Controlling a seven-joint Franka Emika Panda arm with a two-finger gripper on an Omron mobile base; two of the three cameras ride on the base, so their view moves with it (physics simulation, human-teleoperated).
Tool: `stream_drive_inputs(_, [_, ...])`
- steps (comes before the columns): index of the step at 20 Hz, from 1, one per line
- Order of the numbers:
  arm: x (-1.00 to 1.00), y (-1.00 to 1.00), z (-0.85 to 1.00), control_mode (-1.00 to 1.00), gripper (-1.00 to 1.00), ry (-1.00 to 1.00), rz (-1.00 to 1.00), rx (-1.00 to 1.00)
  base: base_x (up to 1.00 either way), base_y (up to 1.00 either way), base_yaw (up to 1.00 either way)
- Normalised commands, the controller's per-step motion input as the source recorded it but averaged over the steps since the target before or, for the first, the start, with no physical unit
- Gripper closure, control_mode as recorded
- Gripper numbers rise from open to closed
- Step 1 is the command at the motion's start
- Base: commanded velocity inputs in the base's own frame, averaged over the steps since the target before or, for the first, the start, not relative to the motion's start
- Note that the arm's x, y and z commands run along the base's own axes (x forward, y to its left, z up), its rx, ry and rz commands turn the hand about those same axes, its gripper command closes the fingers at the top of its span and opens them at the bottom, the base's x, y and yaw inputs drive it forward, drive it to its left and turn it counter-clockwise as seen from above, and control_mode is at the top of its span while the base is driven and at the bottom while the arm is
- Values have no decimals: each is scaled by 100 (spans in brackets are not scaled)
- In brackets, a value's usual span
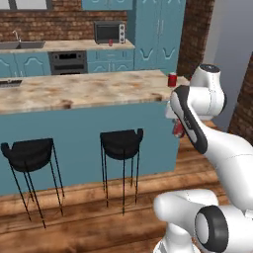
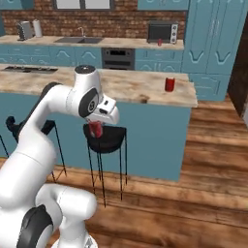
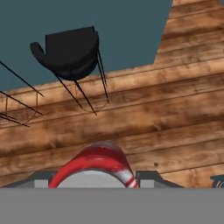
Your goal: Four empty soda cans are scattered around the kitchen. Gather all the cans and cluster them next to the stove for recycling.
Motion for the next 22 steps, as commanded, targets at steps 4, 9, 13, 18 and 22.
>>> stream_drive_inputs(4, [0, 0, 0, 100, 100, 0, 0, 0, 24, -100, 7])
stream_drive_inputs(9, [0, 0, 0, 100, 100, 0, 0, 0, 29, -100, 11])
stream_drive_inputs(13, [0, 0, 0, 100, 100, 0, 0, 0, 57, -97, 6])
stream_drive_inputs(18, [0, 0, 0, 100, 100, 0, 0, 0, 46, -42, -17])
stream_drive_inputs(22, [0, 0, 0, 100, 100, 0, 0, 0, 35, -24, -28])
